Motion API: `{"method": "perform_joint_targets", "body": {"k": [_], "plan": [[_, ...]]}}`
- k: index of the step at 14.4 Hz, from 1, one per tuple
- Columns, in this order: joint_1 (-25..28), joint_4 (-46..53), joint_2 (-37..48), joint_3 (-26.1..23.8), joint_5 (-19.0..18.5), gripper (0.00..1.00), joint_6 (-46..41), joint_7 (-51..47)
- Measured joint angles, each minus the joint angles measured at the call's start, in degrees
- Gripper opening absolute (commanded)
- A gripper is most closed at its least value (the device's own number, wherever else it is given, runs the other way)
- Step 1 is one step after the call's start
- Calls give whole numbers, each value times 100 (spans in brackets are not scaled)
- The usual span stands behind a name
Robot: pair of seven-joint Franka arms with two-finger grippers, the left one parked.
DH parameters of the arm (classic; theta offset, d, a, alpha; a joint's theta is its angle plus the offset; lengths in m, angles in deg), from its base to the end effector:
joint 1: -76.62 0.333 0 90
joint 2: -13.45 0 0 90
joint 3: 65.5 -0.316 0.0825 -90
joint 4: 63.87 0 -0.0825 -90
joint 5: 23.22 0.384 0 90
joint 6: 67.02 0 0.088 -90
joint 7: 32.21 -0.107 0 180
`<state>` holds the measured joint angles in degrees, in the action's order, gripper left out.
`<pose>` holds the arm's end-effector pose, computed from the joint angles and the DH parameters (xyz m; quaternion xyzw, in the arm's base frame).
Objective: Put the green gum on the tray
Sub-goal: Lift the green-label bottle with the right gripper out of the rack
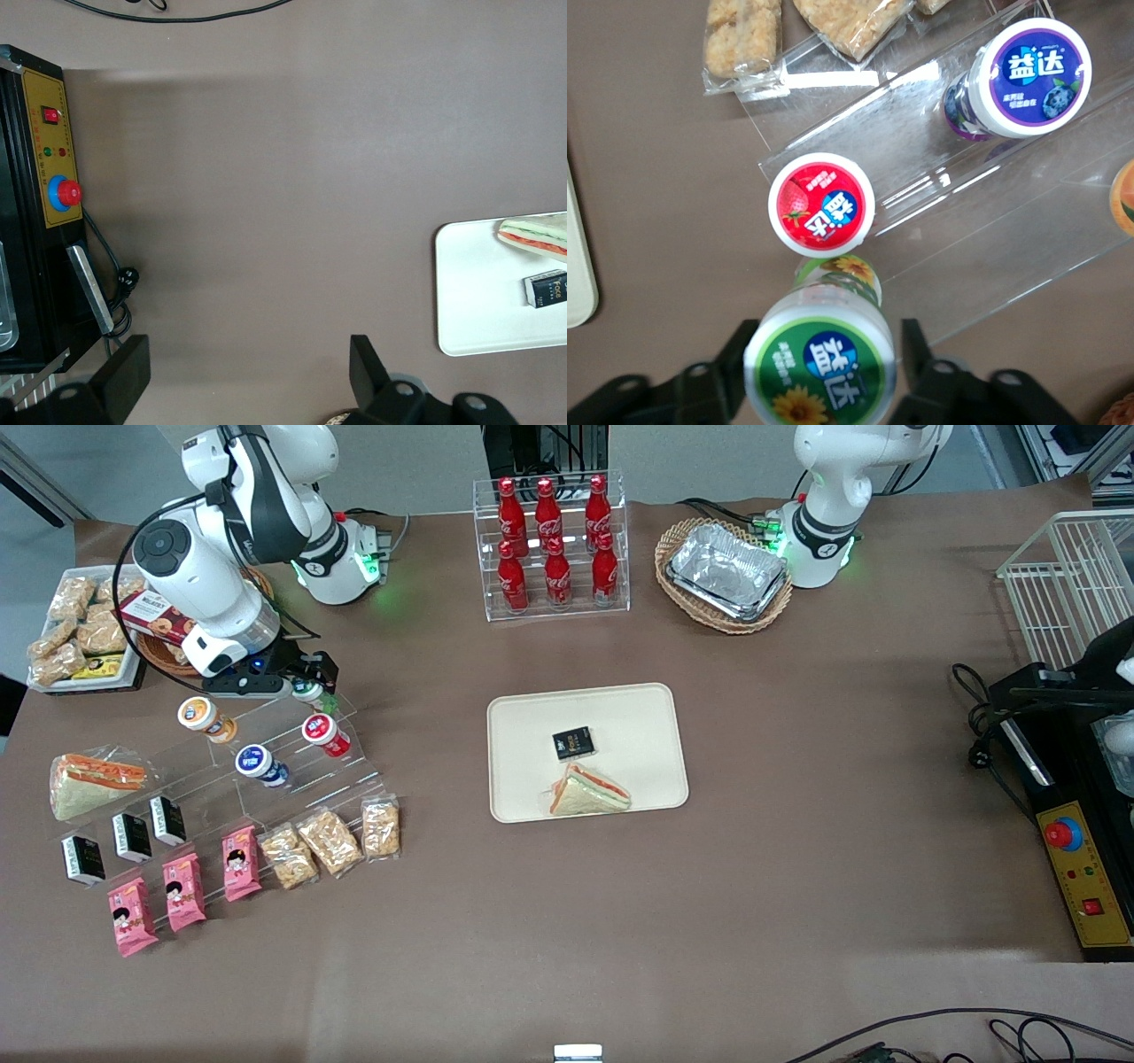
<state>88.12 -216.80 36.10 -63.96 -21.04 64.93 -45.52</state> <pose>0.3857 0.0690 0.3667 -0.9989 0.0408 -0.0102 0.0220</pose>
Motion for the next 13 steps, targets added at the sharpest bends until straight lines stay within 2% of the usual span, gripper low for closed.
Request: {"method": "perform_joint_targets", "body": {"k": [8,10,13], "plan": [[1,54,13,0,1,59,-60,-40],[1,415,48,0,1,60,-588,-40],[2,1431,63,0,1,60,-1904,-40]]}}
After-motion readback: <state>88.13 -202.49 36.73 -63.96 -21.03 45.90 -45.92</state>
